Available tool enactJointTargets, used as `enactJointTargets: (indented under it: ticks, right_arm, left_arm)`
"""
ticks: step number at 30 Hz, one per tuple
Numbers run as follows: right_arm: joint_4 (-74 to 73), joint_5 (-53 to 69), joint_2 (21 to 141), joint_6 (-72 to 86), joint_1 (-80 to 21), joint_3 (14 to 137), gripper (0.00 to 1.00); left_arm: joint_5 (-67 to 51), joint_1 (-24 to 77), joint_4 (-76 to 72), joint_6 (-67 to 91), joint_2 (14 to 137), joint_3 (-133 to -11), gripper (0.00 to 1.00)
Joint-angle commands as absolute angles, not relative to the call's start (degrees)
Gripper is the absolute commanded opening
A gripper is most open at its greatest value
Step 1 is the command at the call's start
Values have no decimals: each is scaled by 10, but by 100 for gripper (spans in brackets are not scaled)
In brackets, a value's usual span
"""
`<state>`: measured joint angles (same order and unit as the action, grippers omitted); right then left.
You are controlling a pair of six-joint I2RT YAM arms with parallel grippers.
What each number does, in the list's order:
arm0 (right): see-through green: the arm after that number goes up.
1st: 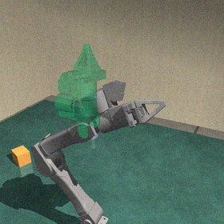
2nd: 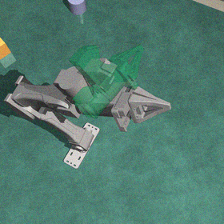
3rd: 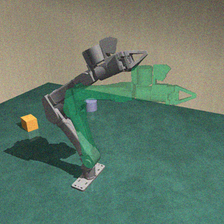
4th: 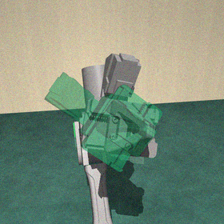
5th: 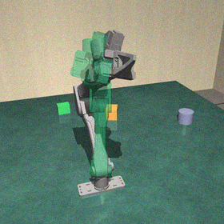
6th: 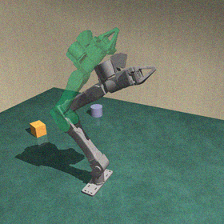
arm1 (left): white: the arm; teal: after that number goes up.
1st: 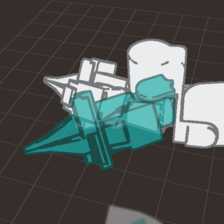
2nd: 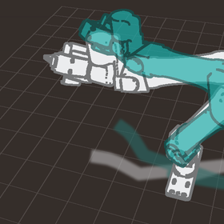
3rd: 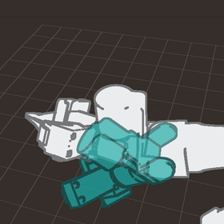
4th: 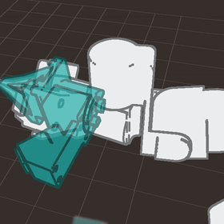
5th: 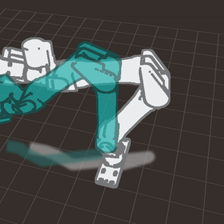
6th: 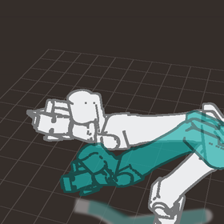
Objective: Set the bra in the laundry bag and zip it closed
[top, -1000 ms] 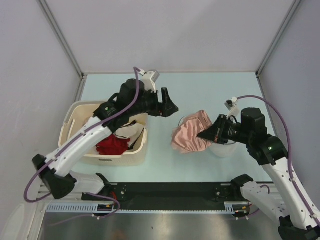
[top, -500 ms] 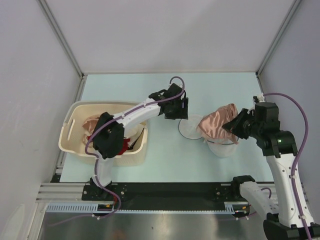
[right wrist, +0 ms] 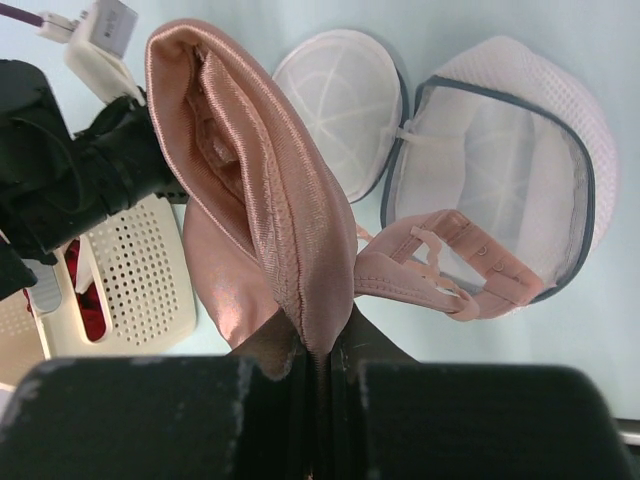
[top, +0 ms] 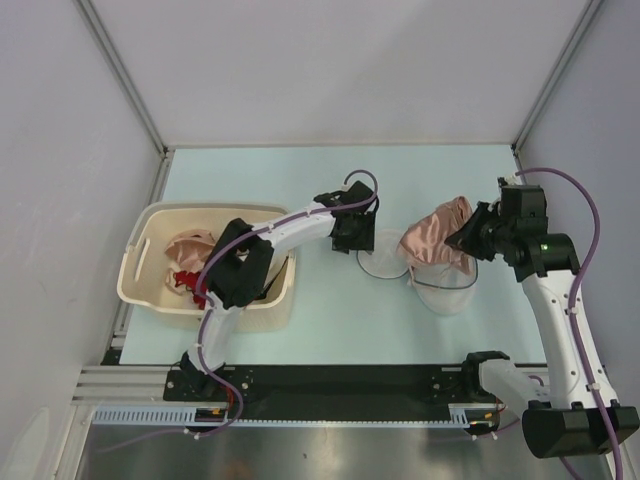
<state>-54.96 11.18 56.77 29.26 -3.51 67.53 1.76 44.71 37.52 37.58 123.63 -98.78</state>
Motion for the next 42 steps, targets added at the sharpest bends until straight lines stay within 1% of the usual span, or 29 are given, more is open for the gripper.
enactJointTargets:
  ticks: [1,4,5,7,8,10,11,12,13,14,20,26,32,36,42]
  right_arm:
    - [-506,117,574,275,-32,696,0]
    - [-499,120,578,279,-33,687,0]
    - [-498,120,578,280,-33,686,0]
    - [-497,117,580,280,-33,683,0]
    - [-497,115,581,281,-33,682,0]
    - [-497,115,583,280,-32,682,0]
    - [-497,115,584,280,-33,681,0]
    - [-497,115,585,280,-32,681,0]
    - [-497,115,586,280,-33,681,0]
    - [-497,115,588,281,-32,682,0]
    - [-493,130,596,294,-32,695,0]
    - [-494,153,602,310,-32,736,0]
    - [-447,179,608,333,-33,708,0]
    - [-437,185,621,322,-33,695,0]
    - [-377,213,606,330,-40,616,0]
  left_arm:
    - [5,451,356,393,1251,-990,63]
    - [-9,451,342,403,1258,-980,58]
    - [-10,451,335,403,1259,-977,53]
    - [-10,451,332,406,1262,-972,47]
    - [-9,451,326,406,1261,-969,40]
    - [-11,449,310,401,1258,-957,30]
    - [-8,449,310,396,1256,-956,16]
    - [-2,448,311,389,1254,-955,8]
    - [16,448,314,383,1248,-955,3]
    - [22,448,318,379,1243,-955,0]
    - [39,449,322,351,1165,-914,0]
    - [22,449,330,349,1115,-853,0]
    - [11,452,330,351,1101,-847,0]
    - [8,452,332,352,1085,-849,0]
    - [5,452,344,345,1082,-870,0]
